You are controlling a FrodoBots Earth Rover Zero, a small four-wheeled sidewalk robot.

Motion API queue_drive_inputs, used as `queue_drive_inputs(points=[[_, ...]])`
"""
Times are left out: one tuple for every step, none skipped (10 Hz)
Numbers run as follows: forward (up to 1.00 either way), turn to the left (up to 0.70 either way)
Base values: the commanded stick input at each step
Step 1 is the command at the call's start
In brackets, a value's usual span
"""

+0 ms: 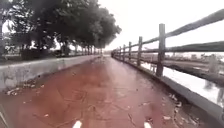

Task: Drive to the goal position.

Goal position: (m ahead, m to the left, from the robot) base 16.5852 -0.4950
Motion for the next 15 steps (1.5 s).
queue_drive_inputs(points=[[0.5, 0.0], [0.5, 0.0], [0.5, 0.0], [0.5, 0.0], [0.5, 0.0], [0.5, 0.0], [0.5, 0.0], [0.5, 0.0], [0.5, 0.0], [0.5, 0.0], [0.5, 0.0], [0.5, 0.0], [0.5, 0.0], [0.5, 0.0], [0.5, 0.0]])
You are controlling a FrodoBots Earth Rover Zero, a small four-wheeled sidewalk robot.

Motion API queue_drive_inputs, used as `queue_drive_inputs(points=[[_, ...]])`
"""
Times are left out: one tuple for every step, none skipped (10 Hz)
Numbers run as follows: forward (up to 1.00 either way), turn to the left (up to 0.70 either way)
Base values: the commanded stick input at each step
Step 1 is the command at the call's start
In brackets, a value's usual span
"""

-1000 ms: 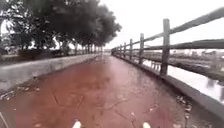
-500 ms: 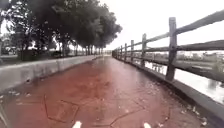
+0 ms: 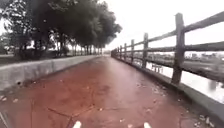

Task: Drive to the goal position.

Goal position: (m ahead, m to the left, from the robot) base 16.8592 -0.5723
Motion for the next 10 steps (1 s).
queue_drive_inputs(points=[[0.5, 0.0], [0.5, 0.0], [0.5, 0.0], [0.5, 0.0], [0.5, 0.0], [0.5, 0.0], [0.5, 0.0], [0.5, 0.0], [0.5, 0.0], [0.5, 0.0]])
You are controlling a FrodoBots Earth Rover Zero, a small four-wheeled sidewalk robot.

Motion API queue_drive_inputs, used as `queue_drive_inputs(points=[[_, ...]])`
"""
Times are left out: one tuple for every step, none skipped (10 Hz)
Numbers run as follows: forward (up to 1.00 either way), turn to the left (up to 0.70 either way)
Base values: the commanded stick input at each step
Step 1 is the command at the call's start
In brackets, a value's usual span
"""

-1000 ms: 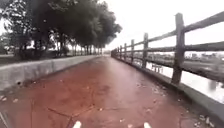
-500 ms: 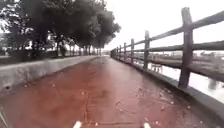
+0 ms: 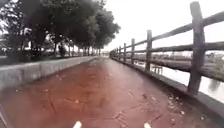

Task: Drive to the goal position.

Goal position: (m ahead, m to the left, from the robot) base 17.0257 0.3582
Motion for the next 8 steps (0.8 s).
queue_drive_inputs(points=[[0.5, 0.0], [0.5, 0.0], [0.5, 0.0], [0.5, 0.0], [0.5, 0.0], [0.5, 0.0], [0.5, 0.0], [0.5, 0.0]])
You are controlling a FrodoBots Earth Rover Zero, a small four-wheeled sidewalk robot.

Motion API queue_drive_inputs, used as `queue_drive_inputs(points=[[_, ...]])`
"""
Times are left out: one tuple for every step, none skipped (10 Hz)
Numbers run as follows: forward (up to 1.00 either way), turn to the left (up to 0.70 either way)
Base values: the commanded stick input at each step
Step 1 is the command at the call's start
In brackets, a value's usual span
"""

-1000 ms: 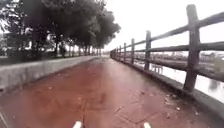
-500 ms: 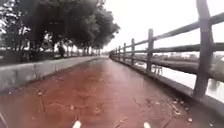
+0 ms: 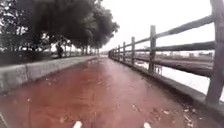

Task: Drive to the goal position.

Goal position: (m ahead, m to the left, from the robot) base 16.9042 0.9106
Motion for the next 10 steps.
queue_drive_inputs(points=[[0.5, 0.0], [0.5, 0.0], [0.5, 0.0], [0.5, 0.0], [0.5, 0.0], [0.5, 0.0], [0.5, 0.0], [0.5, 0.0], [0.5, 0.0], [0.5, 0.0]])
